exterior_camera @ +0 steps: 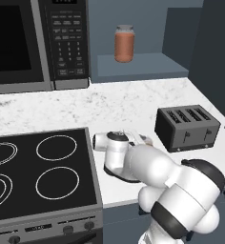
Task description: Pick the honey bottle and place it on the digital scale for weighing, and close the cabinet.
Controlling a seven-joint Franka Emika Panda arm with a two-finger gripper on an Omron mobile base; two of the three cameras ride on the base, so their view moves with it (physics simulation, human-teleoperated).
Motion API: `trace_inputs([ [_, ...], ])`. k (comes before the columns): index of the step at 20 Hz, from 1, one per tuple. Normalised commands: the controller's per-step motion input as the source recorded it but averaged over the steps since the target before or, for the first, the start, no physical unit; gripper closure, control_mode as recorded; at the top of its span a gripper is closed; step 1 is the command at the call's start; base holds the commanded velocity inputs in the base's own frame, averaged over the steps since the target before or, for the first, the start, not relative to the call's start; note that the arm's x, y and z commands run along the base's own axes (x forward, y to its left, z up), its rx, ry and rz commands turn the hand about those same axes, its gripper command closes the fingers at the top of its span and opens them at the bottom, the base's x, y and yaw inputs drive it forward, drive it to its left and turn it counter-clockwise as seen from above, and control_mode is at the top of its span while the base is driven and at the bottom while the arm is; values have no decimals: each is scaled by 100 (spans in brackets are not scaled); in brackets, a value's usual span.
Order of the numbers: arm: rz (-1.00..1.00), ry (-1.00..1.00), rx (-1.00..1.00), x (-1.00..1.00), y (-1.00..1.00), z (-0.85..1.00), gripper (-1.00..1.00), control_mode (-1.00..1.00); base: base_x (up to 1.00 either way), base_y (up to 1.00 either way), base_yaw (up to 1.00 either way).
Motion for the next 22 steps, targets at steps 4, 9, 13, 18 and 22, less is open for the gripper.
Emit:
trace_inputs([
  [4,-3,1,6,-22,0,0,-100,-100,0,0,0],
  [9,0,-3,0,-10,7,12,-100,-100,0,0,0],
  [13,1,-18,-2,-35,47,55,-100,-100,0,0,0],
  [18,7,-2,0,-30,53,60,-100,-100,0,0,0],
  [22,7,-12,0,-72,34,73,-100,-100,0,0,0],
])
